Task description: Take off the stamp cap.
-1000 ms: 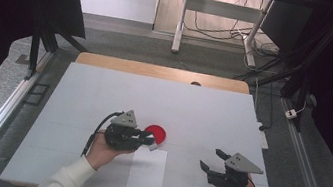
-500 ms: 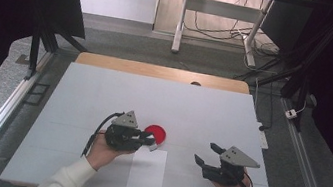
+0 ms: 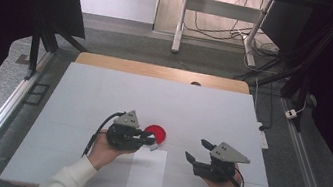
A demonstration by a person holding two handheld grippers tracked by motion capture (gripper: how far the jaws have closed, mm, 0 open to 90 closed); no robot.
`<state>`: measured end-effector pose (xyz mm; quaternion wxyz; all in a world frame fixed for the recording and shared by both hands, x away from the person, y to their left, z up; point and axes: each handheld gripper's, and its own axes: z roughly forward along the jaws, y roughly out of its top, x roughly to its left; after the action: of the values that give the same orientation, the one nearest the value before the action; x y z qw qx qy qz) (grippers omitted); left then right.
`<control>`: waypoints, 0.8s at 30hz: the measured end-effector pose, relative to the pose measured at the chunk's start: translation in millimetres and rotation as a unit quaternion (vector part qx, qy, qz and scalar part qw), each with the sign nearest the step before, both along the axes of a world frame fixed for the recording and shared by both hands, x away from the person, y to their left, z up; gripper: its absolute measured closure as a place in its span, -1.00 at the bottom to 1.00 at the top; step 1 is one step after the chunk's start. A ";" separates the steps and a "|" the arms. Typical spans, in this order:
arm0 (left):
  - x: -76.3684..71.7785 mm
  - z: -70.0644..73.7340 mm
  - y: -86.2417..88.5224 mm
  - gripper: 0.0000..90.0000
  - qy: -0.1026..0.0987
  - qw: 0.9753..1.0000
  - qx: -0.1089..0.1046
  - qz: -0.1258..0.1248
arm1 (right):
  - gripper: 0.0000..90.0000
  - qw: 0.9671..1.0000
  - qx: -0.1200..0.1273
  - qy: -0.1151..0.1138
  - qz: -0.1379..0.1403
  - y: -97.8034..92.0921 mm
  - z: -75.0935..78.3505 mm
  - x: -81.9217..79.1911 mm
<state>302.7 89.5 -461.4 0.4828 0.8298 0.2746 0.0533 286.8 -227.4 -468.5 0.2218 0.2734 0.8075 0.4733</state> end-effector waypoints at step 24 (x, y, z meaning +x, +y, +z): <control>2.2 -5.7 -3.7 0.67 0.007 1.000 0.007 -0.001 | -0.36 0.999 -0.020 -0.002 0.039 41.3 -9.5 -2.8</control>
<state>305.0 85.8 -467.2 0.4754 0.8337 0.2764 0.0492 283.9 -186.2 -477.9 0.2096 0.2363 0.8265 0.4659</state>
